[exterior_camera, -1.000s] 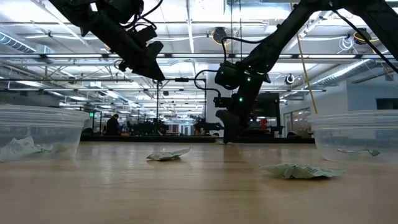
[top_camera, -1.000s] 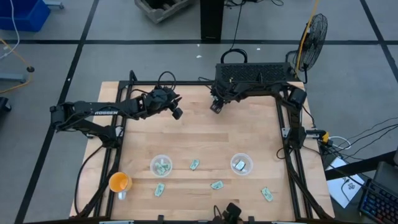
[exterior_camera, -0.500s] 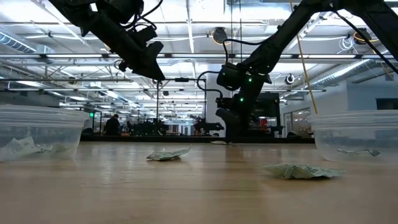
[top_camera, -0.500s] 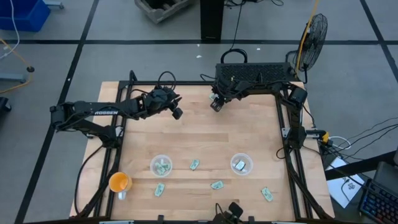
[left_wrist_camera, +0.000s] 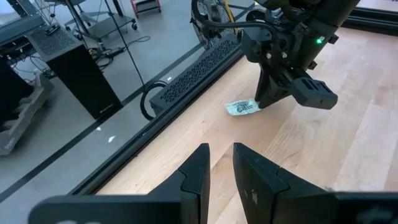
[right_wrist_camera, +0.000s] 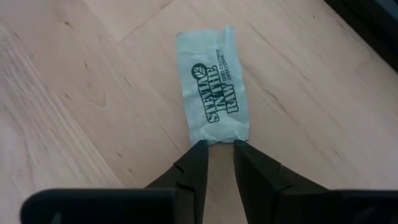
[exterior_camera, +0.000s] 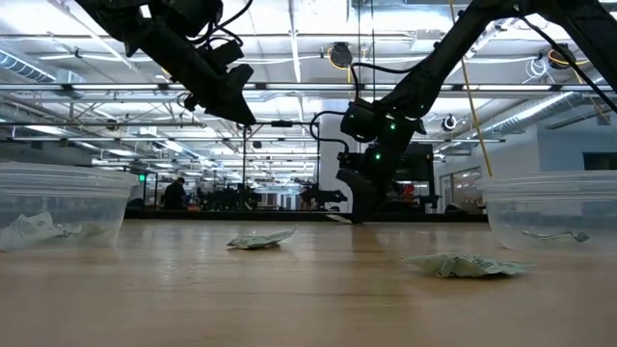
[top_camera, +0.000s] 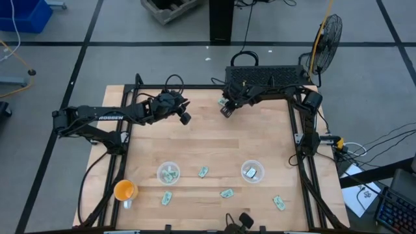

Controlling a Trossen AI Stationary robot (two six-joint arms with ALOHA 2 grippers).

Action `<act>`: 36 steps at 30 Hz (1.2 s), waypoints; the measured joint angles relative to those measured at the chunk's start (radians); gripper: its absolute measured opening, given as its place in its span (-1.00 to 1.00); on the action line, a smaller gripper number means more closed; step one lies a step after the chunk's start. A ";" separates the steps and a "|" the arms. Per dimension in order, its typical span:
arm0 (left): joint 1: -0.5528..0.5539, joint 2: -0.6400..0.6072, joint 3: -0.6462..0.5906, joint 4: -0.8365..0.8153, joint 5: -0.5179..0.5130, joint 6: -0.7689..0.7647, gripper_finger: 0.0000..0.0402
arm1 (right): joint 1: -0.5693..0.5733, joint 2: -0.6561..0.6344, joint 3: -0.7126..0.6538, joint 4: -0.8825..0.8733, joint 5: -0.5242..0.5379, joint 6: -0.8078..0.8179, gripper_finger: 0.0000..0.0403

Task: Pick and place Stevia / Truvia into bins
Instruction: Put the light green stevia packet into the right transparent container

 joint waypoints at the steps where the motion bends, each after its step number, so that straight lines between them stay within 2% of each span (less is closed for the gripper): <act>1: 0.000 0.000 0.000 0.000 0.000 0.000 -0.62 | -0.001 0.000 0.000 0.001 -0.002 0.000 -0.66; 5: 0.000 0.000 0.000 0.000 0.000 0.020 -0.62 | 0.003 0.001 -0.001 0.007 0.008 0.000 -0.72; 11: 0.000 0.000 0.000 0.000 0.000 0.024 -0.62 | 0.004 0.003 -0.001 0.014 0.002 0.000 -0.97; 20: 0.000 0.000 0.000 -0.007 0.000 0.025 -0.62 | 0.042 0.001 -0.001 -0.012 0.027 -0.001 -0.99; 25: 0.000 0.000 0.000 -0.009 0.000 0.024 -0.62 | 0.059 -0.043 -0.006 -0.026 0.038 0.013 -0.98; 30: 0.000 0.000 0.000 -0.009 0.003 0.023 -0.62 | 0.057 -0.121 -0.003 -0.031 0.043 0.003 -0.86; 32: 0.000 0.000 0.000 -0.009 0.004 0.023 -0.62 | 0.057 -0.134 -0.004 -0.029 0.050 -0.029 -0.76; 36: 0.000 0.000 0.000 -0.008 0.005 0.022 -0.62 | 0.053 -0.133 -0.003 0.088 0.047 -0.095 -0.49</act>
